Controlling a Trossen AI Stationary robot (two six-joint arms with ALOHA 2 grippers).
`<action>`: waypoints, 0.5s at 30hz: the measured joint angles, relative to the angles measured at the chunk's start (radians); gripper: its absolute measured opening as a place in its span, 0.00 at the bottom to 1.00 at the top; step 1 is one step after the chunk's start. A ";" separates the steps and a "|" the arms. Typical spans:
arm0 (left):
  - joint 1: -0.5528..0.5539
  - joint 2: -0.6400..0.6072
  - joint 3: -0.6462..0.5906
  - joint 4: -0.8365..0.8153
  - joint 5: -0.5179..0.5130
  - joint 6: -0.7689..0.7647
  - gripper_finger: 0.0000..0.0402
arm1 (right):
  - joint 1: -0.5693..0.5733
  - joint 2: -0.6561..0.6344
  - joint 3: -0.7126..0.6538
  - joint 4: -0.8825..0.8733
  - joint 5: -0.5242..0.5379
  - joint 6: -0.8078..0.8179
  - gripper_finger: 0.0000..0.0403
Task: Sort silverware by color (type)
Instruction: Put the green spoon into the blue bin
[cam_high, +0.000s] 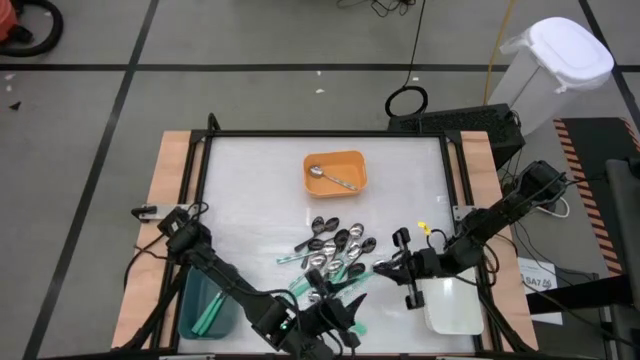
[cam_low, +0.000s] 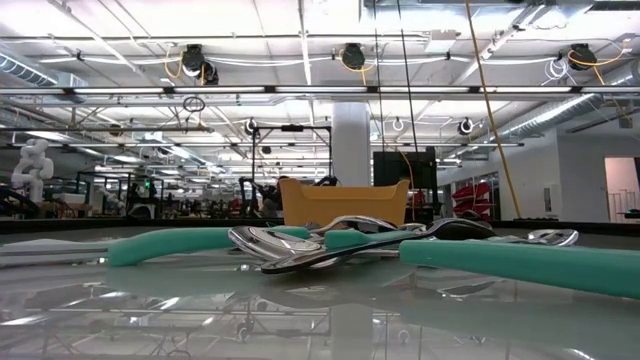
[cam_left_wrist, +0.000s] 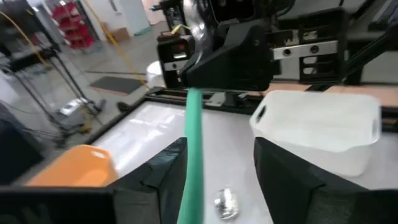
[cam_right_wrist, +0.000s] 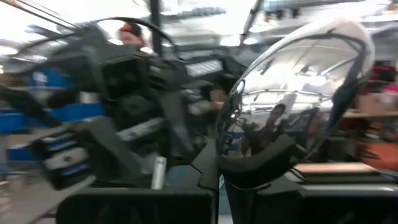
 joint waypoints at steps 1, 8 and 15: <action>-0.003 0.000 0.000 -0.023 -0.014 0.000 0.48 | 0.000 0.000 0.000 -0.005 0.024 0.001 0.01; 0.003 0.000 0.000 -0.214 -0.028 -0.135 0.49 | -0.001 0.000 0.000 -0.050 0.238 0.027 0.01; 0.031 0.004 0.000 -0.457 -0.016 -0.355 0.49 | -0.015 0.000 0.000 -0.048 0.288 0.077 0.01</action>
